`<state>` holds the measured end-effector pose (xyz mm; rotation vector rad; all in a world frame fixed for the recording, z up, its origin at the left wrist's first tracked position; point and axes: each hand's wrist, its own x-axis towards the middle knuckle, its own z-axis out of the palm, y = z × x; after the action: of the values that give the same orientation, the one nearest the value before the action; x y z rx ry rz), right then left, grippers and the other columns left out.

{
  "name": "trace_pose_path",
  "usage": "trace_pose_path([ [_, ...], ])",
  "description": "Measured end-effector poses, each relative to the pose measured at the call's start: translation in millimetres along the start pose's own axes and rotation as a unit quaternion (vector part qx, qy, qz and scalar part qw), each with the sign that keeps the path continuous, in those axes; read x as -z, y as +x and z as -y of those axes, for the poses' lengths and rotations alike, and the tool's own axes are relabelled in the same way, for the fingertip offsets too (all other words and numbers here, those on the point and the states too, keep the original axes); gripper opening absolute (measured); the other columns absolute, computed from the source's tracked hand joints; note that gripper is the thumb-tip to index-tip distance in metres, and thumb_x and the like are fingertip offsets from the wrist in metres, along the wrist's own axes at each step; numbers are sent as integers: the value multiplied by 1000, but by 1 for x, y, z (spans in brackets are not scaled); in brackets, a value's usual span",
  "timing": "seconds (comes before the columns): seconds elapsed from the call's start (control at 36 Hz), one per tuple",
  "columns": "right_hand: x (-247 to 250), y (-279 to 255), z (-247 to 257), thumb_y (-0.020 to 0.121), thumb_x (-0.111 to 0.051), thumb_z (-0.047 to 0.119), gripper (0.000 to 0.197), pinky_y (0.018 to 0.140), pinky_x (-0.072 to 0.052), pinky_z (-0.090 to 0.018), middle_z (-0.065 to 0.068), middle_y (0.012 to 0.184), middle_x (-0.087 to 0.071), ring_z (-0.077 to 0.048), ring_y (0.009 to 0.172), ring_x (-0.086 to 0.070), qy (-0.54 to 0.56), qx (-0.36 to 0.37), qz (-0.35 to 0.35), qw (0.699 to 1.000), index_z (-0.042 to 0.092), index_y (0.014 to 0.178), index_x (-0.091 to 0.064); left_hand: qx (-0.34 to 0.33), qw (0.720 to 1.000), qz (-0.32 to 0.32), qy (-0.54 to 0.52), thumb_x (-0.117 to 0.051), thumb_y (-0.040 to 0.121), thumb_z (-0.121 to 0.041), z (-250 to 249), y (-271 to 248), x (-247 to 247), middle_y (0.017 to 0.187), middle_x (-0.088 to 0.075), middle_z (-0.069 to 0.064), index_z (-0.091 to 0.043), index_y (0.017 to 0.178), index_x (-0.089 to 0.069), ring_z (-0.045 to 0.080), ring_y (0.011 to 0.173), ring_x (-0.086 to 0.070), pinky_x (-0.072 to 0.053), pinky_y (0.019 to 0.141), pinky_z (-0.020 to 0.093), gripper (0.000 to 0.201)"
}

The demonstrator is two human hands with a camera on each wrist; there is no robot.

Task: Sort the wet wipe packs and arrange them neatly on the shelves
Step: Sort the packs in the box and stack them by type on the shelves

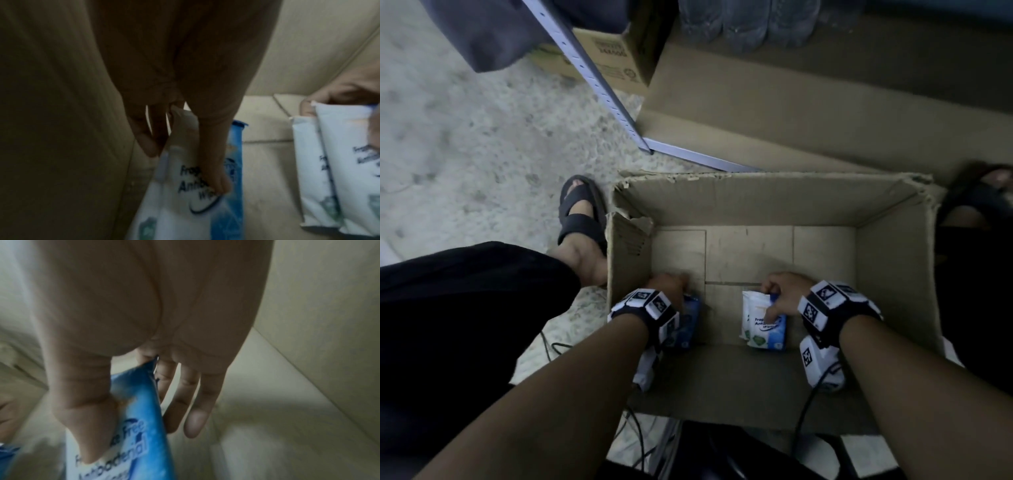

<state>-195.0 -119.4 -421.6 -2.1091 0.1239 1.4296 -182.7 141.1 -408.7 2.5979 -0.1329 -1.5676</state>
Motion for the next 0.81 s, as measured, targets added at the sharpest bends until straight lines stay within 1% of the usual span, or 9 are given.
trace_pose_path([
  [0.11,14,-16,19,63,-86,17,44,56,-38,-19,9,95,-58,-13,86,-56,-8,29,-40,999,26,95,-59,-23,996,-39,-76,-89,61,-32,-4,-18,17,102,-66,2,-28,93,-51,24,94,-64,-52,74,30,50],
  [0.25,44,-50,49,67,-83,19,35,70,-44,-26,9,89,-58,-15,84,-57,-9,87,-99,991,25,93,-59,-73,968,-100,-217,-93,60,-36,-19,-54,65,100,-69,0,-26,93,-58,18,92,-66,-54,81,34,50],
  [0.33,65,-76,67,68,-82,19,34,69,-44,-27,9,87,-59,-15,81,-56,7,112,-158,981,24,92,-59,-106,937,-153,-295,-94,56,-40,-30,-79,94,95,-72,-5,-26,89,-65,12,90,-67,-54,82,32,47],
  [0.47,109,-137,94,67,-80,14,31,66,-45,-27,13,78,-61,-13,75,-57,45,181,-237,953,26,84,-58,-174,873,-231,-392,-95,56,-22,-59,-137,144,93,-75,2,-14,94,-71,16,90,-69,-52,86,31,45],
  [0.56,133,-188,111,68,-81,16,32,64,-44,-22,12,83,-62,-8,72,-57,56,219,-278,933,25,89,-59,-226,844,-244,-421,-92,61,-17,-79,-174,174,88,-76,1,-9,99,-69,13,80,-71,-56,74,27,46],
  [0.64,157,-239,123,66,-83,20,33,68,-48,-25,9,88,-66,-8,75,-61,58,259,-342,901,25,90,-60,-275,811,-256,-449,-90,66,-18,-99,-207,203,85,-75,-2,-14,103,-68,10,74,-69,-50,57,19,43],
  [0.67,165,-255,126,65,-84,22,34,70,-49,-27,9,90,-67,-8,77,-62,64,267,-368,888,26,90,-61,-287,798,-267,-458,-92,63,-23,-106,-216,213,89,-76,-1,-17,104,-67,13,78,-70,-52,60,22,48],
  [0.75,191,-296,130,65,-86,25,37,73,-48,-26,8,94,-67,-8,81,-63,101,277,-438,849,27,92,-61,-315,758,-273,-502,-94,54,-33,-125,-238,242,103,-75,8,-13,111,-67,30,98,-70,-55,88,47,66],
  [0.81,207,-316,133,65,-86,24,39,65,-47,-22,8,90,-69,-3,73,-62,140,290,-462,826,26,94,-60,-335,735,-253,-533,-93,58,-25,-139,-246,263,108,-73,13,-3,117,-64,33,101,-70,-54,93,48,70],
])
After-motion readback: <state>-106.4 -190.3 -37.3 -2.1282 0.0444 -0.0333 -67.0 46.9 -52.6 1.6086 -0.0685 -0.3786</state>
